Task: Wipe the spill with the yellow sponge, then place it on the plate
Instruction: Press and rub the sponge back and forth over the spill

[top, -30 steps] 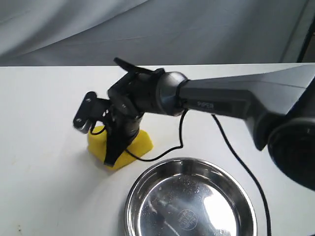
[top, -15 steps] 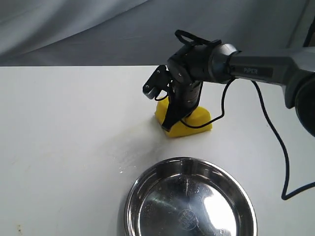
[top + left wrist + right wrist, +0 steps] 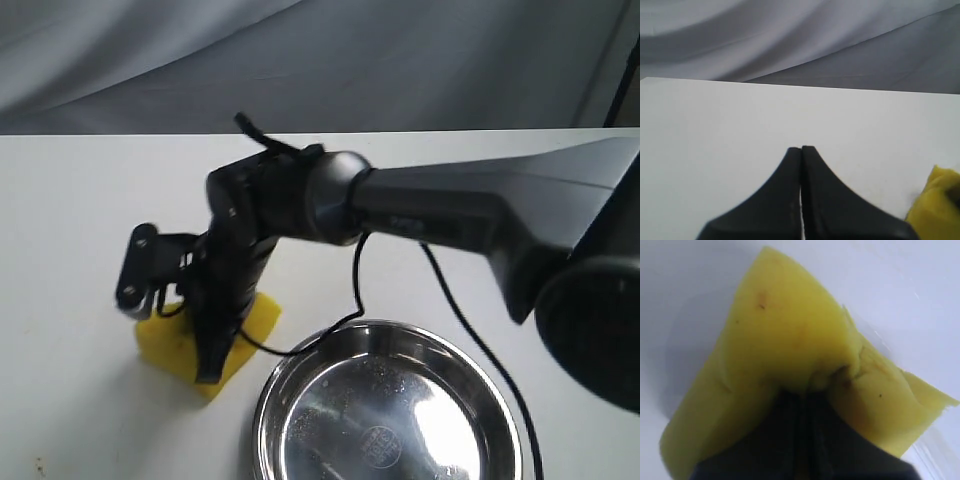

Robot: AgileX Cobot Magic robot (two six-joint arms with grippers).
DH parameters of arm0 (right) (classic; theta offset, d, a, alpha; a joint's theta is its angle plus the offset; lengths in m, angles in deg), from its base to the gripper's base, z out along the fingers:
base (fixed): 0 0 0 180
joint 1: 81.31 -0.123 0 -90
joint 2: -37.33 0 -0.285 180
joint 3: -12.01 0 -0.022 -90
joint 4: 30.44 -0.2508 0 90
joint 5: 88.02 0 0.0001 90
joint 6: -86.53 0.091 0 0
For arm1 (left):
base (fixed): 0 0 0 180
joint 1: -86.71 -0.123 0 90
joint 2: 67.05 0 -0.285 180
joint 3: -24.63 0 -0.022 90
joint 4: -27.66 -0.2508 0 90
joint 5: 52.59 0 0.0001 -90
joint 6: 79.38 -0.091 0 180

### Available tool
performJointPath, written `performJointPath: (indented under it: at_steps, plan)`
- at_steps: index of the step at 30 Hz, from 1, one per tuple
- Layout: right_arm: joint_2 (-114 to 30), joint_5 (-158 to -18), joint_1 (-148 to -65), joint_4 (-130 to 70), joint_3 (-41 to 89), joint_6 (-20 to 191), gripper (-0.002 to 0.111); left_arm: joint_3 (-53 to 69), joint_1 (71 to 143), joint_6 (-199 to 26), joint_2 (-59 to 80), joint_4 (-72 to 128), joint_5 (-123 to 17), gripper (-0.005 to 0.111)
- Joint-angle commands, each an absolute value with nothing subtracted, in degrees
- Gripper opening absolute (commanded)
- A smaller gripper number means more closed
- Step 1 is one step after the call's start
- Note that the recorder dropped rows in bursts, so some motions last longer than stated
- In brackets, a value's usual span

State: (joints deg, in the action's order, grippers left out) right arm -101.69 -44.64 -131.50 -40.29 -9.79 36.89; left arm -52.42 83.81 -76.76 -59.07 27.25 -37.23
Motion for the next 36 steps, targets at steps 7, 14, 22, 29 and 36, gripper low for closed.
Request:
performJointPath:
  at_steps: [7, 14, 22, 29, 36]
  plan:
    - [-103.3, -48.7, -136.9, -38.7, -8.8, 42.7, 0.000, -52.6, 83.6, -76.7, -59.3, 27.7, -37.4, 0.000]
    - [-104.3, -44.7, -128.3, -19.1, -8.8, 63.7, 0.000, -52.6, 83.6, -76.7, -59.3, 27.7, -37.4, 0.000]
    - [-106.0, -37.3, -116.4, -10.0, -8.8, 79.0, 0.000, -52.6, 83.6, -76.7, -59.3, 27.7, -37.4, 0.000]
    - [-106.2, -37.6, -112.2, -18.2, -8.8, 80.2, 0.000, -52.6, 83.6, -76.7, -59.3, 27.7, -37.4, 0.000]
    - [-106.2, -41.3, -119.8, -29.8, -8.8, 64.8, 0.000, -52.6, 83.6, -76.7, -59.3, 27.7, -37.4, 0.000]
